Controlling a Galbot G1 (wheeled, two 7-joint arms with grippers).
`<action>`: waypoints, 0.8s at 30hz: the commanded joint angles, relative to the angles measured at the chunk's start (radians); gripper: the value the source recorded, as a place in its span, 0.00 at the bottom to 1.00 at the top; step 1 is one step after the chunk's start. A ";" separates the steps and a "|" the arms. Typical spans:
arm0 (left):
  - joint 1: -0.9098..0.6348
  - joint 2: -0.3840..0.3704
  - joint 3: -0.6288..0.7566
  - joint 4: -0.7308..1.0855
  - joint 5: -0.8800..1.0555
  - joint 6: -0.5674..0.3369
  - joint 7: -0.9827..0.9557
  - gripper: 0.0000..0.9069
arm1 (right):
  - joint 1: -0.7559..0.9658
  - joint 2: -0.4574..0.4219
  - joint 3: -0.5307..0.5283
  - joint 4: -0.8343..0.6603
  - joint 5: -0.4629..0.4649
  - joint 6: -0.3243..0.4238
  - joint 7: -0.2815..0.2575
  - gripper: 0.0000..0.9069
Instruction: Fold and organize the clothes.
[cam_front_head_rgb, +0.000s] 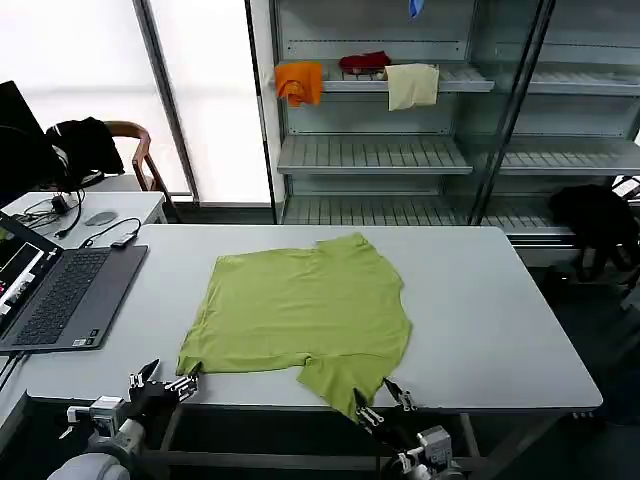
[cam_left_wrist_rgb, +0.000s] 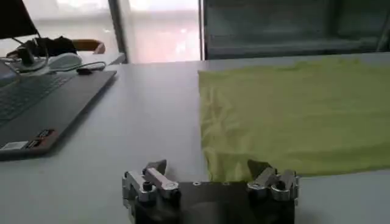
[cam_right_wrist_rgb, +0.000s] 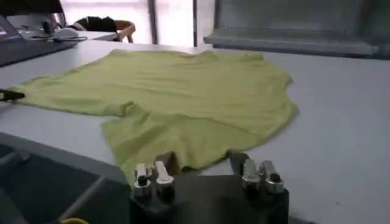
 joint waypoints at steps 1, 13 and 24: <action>-0.002 0.000 0.003 0.008 0.001 0.000 0.004 0.01 | -0.002 0.001 -0.007 -0.005 -0.008 0.002 0.001 0.00; 0.011 0.000 0.008 -0.021 -0.001 -0.003 0.035 0.00 | -0.004 0.005 0.007 0.008 -0.003 0.022 0.004 0.00; -0.063 -0.019 -0.007 -0.086 -0.039 0.020 0.023 0.00 | 0.129 0.034 0.029 0.000 0.094 0.056 0.071 0.00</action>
